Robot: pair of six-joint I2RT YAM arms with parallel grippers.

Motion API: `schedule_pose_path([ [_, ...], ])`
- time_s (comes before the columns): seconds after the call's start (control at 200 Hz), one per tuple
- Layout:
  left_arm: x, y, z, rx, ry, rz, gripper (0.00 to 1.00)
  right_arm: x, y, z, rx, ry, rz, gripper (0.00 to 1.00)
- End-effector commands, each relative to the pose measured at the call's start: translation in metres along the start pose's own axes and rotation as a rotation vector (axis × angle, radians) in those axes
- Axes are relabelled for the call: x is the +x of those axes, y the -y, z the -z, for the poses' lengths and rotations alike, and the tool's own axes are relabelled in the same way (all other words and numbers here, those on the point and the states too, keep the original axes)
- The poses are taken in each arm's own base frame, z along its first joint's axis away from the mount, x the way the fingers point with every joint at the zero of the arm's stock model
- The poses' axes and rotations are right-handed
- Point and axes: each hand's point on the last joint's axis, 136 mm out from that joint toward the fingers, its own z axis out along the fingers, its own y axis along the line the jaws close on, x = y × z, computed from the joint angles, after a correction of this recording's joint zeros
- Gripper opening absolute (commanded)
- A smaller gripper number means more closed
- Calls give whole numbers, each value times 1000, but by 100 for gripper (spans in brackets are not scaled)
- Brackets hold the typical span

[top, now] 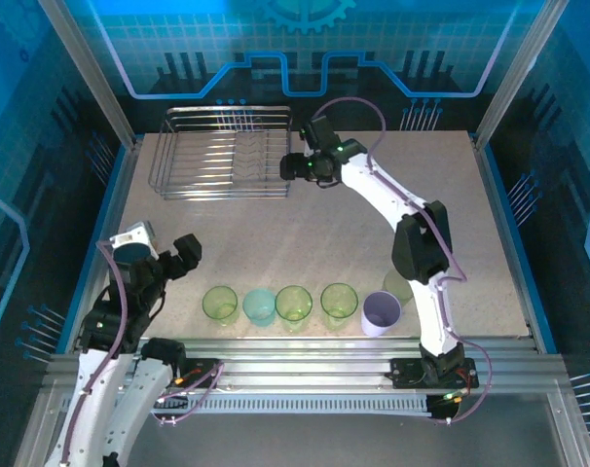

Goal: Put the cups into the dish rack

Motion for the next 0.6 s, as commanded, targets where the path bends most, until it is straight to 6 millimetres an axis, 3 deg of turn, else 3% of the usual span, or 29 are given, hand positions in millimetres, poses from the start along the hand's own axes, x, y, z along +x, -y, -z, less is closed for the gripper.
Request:
schedule_pose_path([
  [0.0, 18, 3, -2, 30, -77, 54, 99, 0, -2, -6, 28, -33, 44, 77],
  [0.03, 18, 2, -2, 28, -79, 52, 99, 4, 1, -18, 42, -49, 50, 76],
  [0.225, 20, 2, -1, 26, -89, 50, 99, 0, 3, -42, 51, -51, 68, 67],
  [0.595, 20, 0, 0, 18, -90, 43, 99, -6, 6, -70, 37, -18, 28, 52],
])
